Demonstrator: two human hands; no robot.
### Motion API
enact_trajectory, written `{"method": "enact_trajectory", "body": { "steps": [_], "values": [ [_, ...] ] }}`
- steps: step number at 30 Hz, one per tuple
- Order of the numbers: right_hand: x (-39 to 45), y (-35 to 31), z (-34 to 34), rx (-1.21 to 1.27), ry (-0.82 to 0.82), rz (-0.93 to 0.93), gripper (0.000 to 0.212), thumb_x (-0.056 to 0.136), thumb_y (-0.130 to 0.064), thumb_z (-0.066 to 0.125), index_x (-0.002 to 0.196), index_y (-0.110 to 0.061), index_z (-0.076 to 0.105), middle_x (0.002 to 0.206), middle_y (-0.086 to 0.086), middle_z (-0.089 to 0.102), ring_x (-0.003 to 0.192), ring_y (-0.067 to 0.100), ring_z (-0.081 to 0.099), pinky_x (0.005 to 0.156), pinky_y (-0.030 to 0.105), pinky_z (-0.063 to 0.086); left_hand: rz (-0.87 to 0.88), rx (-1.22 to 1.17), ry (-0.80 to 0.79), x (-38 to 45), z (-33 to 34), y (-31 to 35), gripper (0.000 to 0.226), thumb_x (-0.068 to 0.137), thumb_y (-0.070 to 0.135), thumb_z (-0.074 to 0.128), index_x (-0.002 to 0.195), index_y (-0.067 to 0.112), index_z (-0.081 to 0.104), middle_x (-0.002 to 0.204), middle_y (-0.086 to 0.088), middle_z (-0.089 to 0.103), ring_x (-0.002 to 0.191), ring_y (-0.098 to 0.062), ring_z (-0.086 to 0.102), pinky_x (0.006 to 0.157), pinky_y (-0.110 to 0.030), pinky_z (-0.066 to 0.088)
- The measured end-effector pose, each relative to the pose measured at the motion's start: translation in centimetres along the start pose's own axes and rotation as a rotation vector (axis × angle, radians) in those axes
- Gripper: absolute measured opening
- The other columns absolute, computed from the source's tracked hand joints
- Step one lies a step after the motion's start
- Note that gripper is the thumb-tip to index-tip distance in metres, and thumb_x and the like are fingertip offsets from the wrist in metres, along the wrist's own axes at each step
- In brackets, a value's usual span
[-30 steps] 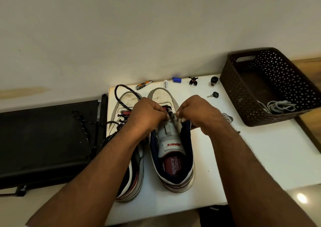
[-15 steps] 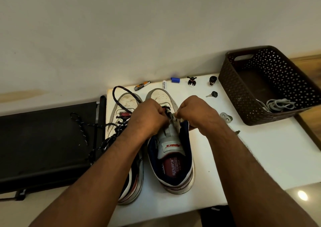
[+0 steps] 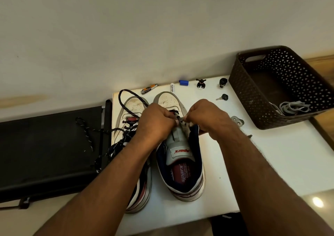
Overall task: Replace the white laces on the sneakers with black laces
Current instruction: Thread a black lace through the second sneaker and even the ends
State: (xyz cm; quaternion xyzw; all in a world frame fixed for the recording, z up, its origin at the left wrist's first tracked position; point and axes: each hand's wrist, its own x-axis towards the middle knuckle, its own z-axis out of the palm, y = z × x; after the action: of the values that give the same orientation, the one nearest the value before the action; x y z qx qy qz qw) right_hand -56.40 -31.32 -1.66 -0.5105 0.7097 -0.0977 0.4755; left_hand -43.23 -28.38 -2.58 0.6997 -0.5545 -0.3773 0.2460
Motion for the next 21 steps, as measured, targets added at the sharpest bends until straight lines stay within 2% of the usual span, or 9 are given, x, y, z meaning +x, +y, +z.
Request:
{"method": "enact_trajectory", "body": {
  "steps": [4,8,11,16,21],
  "values": [
    [0.0,0.1,0.0,0.006,0.0,-0.006,0.028,0.089,-0.013,0.066,0.112,0.0,0.06,0.103,0.017,0.066,0.085,0.027,0.068,0.079,0.036,0.059,0.018,0.134,0.007,0.1,0.0,0.3,0.009,0.08,0.016,0.073,0.086,0.021,0.079,0.078,0.006,0.072,0.074,-0.009,0.064,0.073,-0.024,0.051],
    [0.0,0.0,-0.1,0.01,-0.003,-0.006,0.028,0.089,-0.014,0.066,0.113,0.0,0.061,0.104,0.017,0.066,0.08,0.024,0.066,0.069,0.031,0.056,0.024,0.177,-0.003,0.2,-0.2,0.2,0.009,0.081,0.017,0.072,0.087,0.021,0.079,0.069,0.012,0.064,0.07,-0.003,0.06,0.07,-0.022,0.047],
    [-0.1,-0.1,-0.1,0.003,-0.005,-0.006,0.027,0.09,-0.014,0.065,0.112,0.0,0.061,0.103,0.016,0.066,0.076,0.023,0.065,0.066,0.029,0.055,0.031,0.168,0.012,0.2,-0.1,0.1,0.01,0.081,0.016,0.072,0.087,0.022,0.079,0.074,0.008,0.07,0.073,-0.008,0.063,0.072,-0.025,0.052],
    [-0.2,0.1,-0.1,-0.025,-0.002,-0.04,0.028,0.088,-0.015,0.067,0.112,0.0,0.062,0.104,0.016,0.066,0.088,0.027,0.068,0.079,0.035,0.058,0.055,0.21,0.025,0.2,0.4,0.1,0.011,0.081,0.018,0.071,0.087,0.022,0.079,0.08,0.001,0.074,0.074,-0.013,0.066,0.073,-0.028,0.054],
    [-0.5,0.2,-1.0,0.066,-0.034,-0.04,0.017,0.091,-0.007,0.061,0.106,-0.002,0.065,0.096,0.014,0.068,0.065,0.018,0.065,0.056,0.025,0.056,0.101,0.21,0.041,0.1,0.7,0.0,0.01,0.079,0.026,0.074,0.088,0.026,0.078,0.083,0.005,0.074,0.077,-0.011,0.066,0.074,-0.029,0.055]
  ]
}}
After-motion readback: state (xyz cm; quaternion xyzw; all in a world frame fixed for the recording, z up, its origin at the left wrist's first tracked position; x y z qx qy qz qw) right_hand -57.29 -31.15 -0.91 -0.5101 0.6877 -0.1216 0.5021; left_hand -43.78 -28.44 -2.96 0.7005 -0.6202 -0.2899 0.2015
